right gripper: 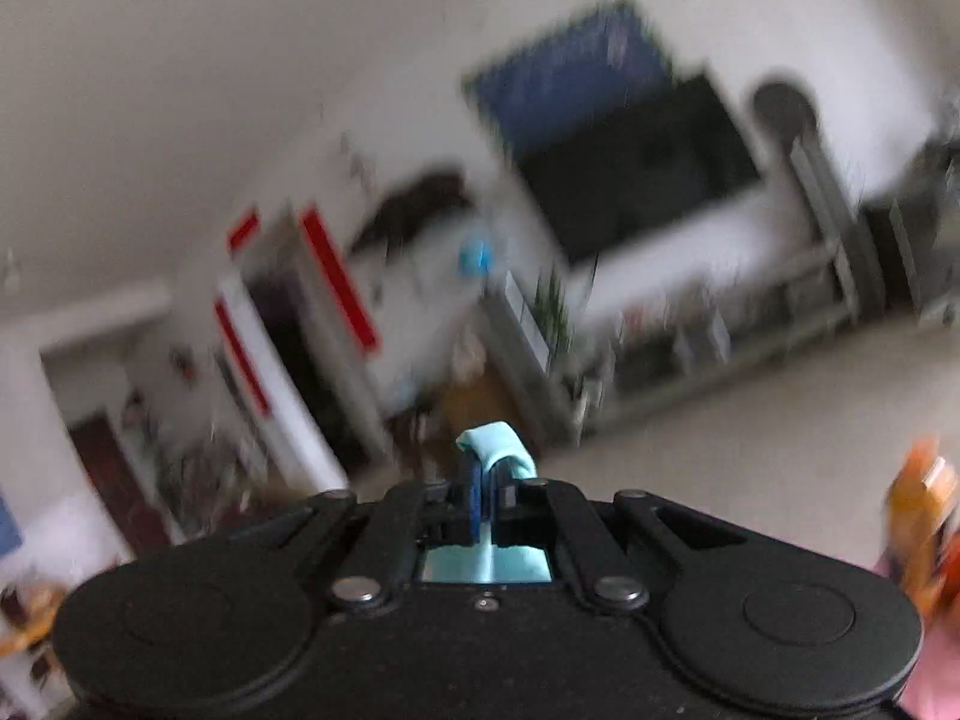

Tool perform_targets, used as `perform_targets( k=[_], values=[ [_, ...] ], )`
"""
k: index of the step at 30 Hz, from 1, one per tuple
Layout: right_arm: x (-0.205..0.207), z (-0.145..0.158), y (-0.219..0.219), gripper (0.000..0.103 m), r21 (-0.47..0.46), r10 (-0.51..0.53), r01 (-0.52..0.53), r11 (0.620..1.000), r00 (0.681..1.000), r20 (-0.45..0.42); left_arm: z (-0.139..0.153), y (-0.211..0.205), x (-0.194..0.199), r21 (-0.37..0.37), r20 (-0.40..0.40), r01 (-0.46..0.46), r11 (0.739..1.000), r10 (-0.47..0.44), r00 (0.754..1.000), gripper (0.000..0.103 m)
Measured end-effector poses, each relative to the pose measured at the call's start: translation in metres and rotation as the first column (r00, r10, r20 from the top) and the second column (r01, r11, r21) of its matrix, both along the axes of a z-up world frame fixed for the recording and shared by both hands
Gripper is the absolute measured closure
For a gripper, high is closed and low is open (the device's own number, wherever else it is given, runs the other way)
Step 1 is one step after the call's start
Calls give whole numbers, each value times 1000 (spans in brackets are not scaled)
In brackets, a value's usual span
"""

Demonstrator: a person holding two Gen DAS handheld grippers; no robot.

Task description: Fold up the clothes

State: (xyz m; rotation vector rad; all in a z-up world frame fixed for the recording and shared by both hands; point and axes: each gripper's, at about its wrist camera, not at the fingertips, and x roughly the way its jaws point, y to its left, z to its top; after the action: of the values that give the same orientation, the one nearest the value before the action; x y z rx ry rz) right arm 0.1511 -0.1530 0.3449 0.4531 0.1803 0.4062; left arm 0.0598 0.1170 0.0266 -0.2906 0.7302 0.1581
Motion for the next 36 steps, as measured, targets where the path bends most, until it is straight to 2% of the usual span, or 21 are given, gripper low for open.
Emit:
perform_targets(
  k=[2, 4, 6, 9, 11, 12, 15, 17, 18, 20, 22, 23, 24, 25, 26, 27, 31, 34, 36],
  values=[
    [-21, 1, -43, 100, 45, -44, 43, 998, 999, 19, 8, -5, -7, -3, 24, 25, 1000, -25, 999, 25],
    [-33, -23, -87, 100, 96, -51, 53, 994, 999, -20, 12, -12, -15, -1, 36, 49, 999, -49, 998, 25],
    [-42, -68, -123, 100, 98, -44, 53, 994, 995, -90, 11, -22, -20, 18, 29, 75, 997, -76, 997, 25],
    [-47, -157, -165, 100, 76, -59, 78, 994, 971, -232, -3, -41, -21, 58, -21, 116, 992, -115, 993, 25],
    [-43, -230, -191, 100, 87, -111, 155, 984, 918, -380, -17, -51, -16, 54, -74, 135, 989, -131, 989, 26],
    [-41, -266, -203, 100, 95, -132, 196, 976, 881, -454, -23, -56, -13, 53, -100, 144, 988, -139, 985, 26],
    [-34, -362, -236, 100, 146, -156, 331, 932, 731, -664, -39, -70, -5, 69, -166, 165, 984, -152, 974, 27],
    [-41, -396, -245, 100, 160, -166, 375, 913, 699, -696, -46, -77, -2, 96, -192, 175, 980, -154, 969, 27],
    [-44, -408, -248, 100, 167, -167, 394, 904, 685, -709, -49, -79, 1, 101, -203, 177, 979, -154, 967, 27],
    [-46, -406, -253, 100, 185, -158, 414, 891, 667, -728, -50, -79, 7, 88, -211, 177, 980, -156, 965, 28],
    [-44, -401, -254, 97, 140, -198, 428, 893, 651, -733, -49, -80, 13, 75, -213, 178, 981, -158, 964, 28],
    [-44, -398, -256, 93, 101, -230, 437, 894, 640, -733, -48, -80, 16, 68, -214, 178, 982, -160, 964, 29],
    [-45, -399, -261, 76, 74, -255, 455, 887, 618, -744, -47, -80, 20, 62, -214, 178, 982, -161, 963, 30],
    [-44, -400, -263, 67, 69, -264, 476, 876, 597, -758, -46, -80, 23, 55, -215, 178, 982, -163, 963, 31],
    [-47, -399, -264, 62, 88, -258, 488, 869, 596, -760, -45, -80, 26, 49, -216, 178, 983, -164, 963, 31],
    [-50, -396, -265, 63, 108, -250, 486, 868, 613, -749, -44, -80, 29, 42, -217, 179, 983, -166, 962, 31],
    [-56, -370, -241, 61, 82, -262, 403, 912, 723, -639, -37, -77, 42, 24, -202, 174, 985, -166, 965, 31],
    [-40, -361, -204, 61, 87, -141, 237, 968, 792, -594, -29, -69, 51, 25, -175, 154, 988, -148, 973, 31],
    [-25, -360, -170, 61, 69, -52, 114, 991, 809, -586, -31, -63, 55, 32, -182, 132, 991, -124, 975, 30]
  ],
)
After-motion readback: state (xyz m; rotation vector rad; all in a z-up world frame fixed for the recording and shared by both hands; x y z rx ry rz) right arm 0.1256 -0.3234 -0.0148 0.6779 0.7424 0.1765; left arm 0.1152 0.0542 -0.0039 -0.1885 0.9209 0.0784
